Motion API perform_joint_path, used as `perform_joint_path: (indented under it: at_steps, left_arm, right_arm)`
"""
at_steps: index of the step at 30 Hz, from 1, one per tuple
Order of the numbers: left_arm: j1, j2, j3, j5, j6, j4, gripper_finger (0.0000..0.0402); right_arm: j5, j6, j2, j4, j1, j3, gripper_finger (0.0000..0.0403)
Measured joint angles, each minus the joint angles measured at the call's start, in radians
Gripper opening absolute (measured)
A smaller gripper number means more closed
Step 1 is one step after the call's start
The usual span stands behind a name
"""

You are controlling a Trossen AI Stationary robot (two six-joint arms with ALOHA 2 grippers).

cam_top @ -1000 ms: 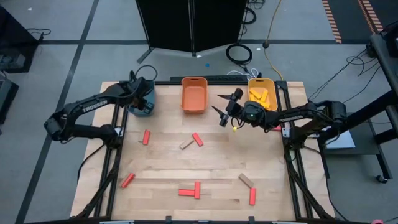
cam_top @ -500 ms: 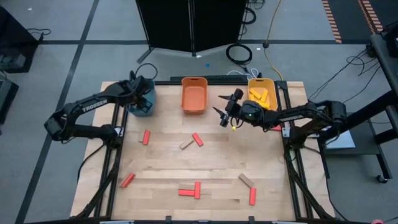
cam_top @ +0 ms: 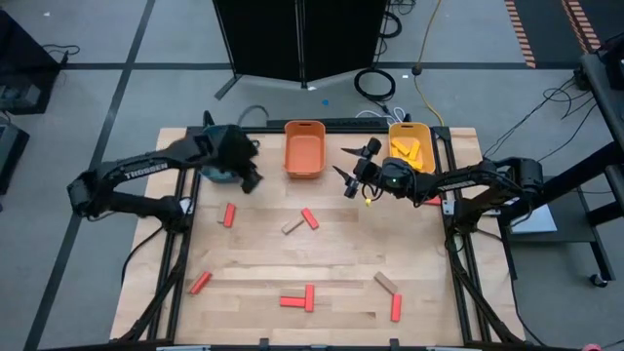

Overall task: Sort blocks
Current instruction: Put the brown block into the blue bin

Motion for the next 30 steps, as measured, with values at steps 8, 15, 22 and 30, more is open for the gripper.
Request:
perform_joint_path:
  at_steps: [8, 15, 22, 30]
  left_arm:
    - [-0.305, 0.123, -0.002, -0.192, -0.098, 0.169, 0.0228]
    - [-0.454, 0.338, -0.002, -0.229, -0.214, 0.306, 0.0228]
    - [-0.524, 0.476, -0.002, -0.267, -0.249, 0.426, 0.0228]
    - [-0.545, 0.484, -0.002, -0.27, -0.288, 0.435, 0.0228]
  right_arm:
    - [0.0, -0.065, 0.0, 0.022, 0.0, 0.0, 0.0267]
    - [0.0, -0.08, 0.0, -0.01, 0.0, 0.0, 0.0267]
    - [0.004, -0.108, 0.0, -0.132, 0.0, 0.0, 0.0267]
    - [0.005, -0.103, 0.0, -0.224, -0.011, 0.0, 0.0267]
